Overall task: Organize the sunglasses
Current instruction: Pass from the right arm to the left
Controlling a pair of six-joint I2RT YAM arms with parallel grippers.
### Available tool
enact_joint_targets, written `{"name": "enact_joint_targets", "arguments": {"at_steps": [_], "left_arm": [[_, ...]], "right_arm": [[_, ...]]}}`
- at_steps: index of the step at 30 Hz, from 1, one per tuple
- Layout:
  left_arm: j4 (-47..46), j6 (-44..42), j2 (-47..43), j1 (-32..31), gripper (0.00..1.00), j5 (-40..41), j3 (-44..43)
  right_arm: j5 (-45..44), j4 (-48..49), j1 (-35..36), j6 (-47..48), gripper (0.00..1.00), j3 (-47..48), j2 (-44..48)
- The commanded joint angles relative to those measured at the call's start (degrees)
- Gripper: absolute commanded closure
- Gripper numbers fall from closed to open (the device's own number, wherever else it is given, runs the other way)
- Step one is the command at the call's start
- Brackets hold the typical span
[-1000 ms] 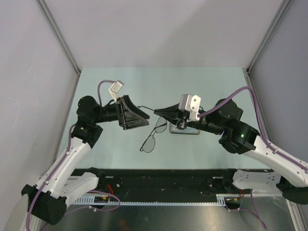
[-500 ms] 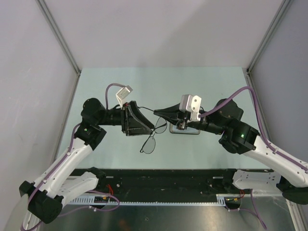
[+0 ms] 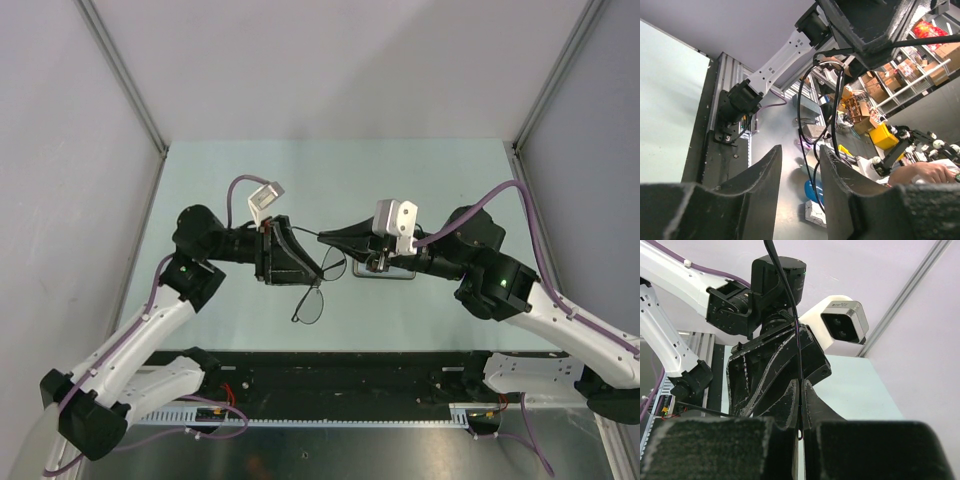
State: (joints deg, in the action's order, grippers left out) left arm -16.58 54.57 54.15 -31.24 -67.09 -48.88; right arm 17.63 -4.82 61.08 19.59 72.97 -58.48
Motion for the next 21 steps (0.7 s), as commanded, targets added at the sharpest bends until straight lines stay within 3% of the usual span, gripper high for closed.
{"name": "enact_joint_targets", "arguments": {"at_steps": [1, 6, 13, 17, 21], "left_arm": [[-3.81, 2.74, 0.08, -0.66, 0.6, -2.69, -2.97], [-4.43, 3.0, 0.34, -0.92, 0.72, -3.05, -2.8], [-4.87, 3.0, 0.6, -2.15, 0.78, -3.4, -2.62], [-4.95, 3.0, 0.43, -2.15, 0.77, -4.01, -2.53], [-5.04, 2.74, 0.17, -2.33, 0.66, -4.01, -2.27]], "right_arm": [[1.09, 2.8, 0.36, 0.53, 1.0, 0.42, 0.56], [1.09, 2.88, 0.36, 0.71, 1.0, 0.42, 0.47], [0.65, 2.88, 0.44, 1.15, 1.0, 0.42, 0.21], [0.57, 2.97, 0.44, 1.32, 1.0, 0.42, 0.03], [0.48, 2.89, 0.44, 1.41, 1.0, 0.51, 0.03]]}}
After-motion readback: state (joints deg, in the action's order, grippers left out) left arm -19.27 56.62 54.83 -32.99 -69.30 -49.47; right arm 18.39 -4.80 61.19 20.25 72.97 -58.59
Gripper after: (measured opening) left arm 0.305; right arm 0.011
